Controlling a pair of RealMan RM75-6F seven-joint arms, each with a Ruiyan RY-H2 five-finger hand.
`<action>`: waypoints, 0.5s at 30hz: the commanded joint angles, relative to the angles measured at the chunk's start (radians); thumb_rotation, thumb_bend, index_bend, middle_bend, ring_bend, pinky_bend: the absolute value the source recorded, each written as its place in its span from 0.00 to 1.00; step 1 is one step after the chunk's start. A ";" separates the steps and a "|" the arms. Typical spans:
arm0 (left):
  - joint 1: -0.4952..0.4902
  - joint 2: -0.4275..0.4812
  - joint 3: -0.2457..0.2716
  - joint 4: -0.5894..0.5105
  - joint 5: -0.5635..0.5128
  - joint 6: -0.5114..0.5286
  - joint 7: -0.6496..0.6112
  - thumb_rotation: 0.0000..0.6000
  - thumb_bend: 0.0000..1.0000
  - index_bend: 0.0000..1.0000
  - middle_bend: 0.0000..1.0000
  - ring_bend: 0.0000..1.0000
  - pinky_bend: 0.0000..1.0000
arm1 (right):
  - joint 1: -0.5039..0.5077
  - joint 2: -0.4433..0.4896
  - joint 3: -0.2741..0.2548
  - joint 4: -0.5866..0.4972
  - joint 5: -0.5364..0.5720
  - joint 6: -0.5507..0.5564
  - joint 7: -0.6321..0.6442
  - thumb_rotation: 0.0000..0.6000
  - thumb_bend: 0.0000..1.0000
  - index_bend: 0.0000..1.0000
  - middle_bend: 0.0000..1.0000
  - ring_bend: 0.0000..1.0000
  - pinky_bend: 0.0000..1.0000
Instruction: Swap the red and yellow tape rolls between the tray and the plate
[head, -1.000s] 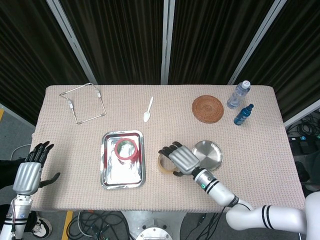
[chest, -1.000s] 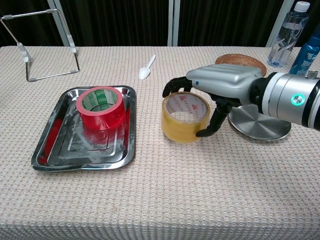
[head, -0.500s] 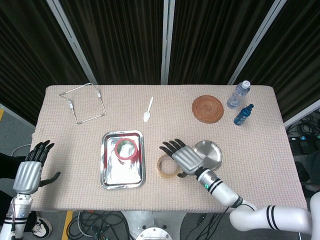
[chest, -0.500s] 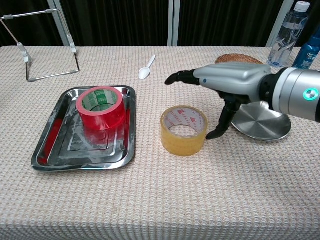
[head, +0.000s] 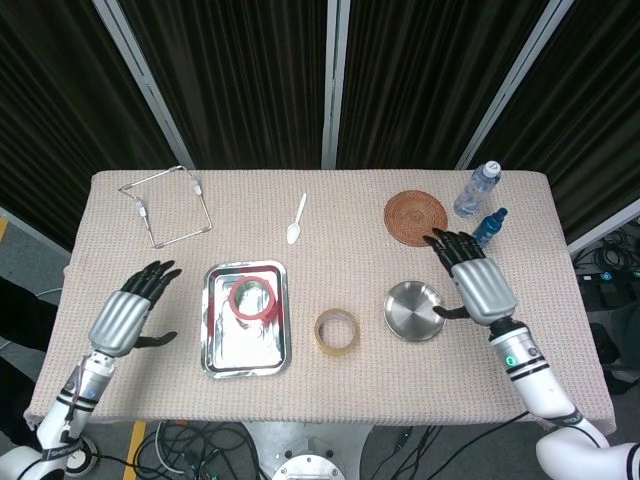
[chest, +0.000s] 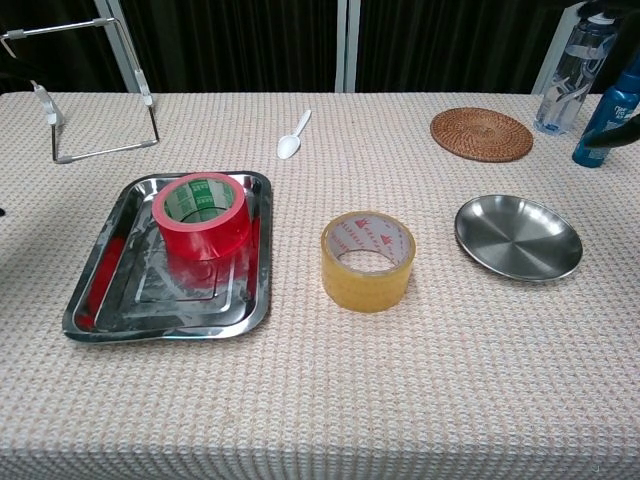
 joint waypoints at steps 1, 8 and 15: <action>-0.088 -0.039 -0.043 -0.057 -0.074 -0.122 0.059 1.00 0.04 0.09 0.02 0.00 0.10 | -0.065 0.048 -0.002 0.042 -0.024 0.048 0.109 1.00 0.00 0.00 0.00 0.00 0.00; -0.198 -0.081 -0.067 -0.042 -0.174 -0.288 0.132 1.00 0.04 0.09 0.02 0.00 0.10 | -0.093 0.096 0.005 0.101 -0.031 0.034 0.190 1.00 0.00 0.00 0.00 0.00 0.00; -0.271 -0.101 -0.061 0.001 -0.245 -0.409 0.152 1.00 0.04 0.09 0.02 0.00 0.10 | -0.106 0.090 0.013 0.138 -0.037 0.026 0.232 1.00 0.00 0.00 0.00 0.00 0.00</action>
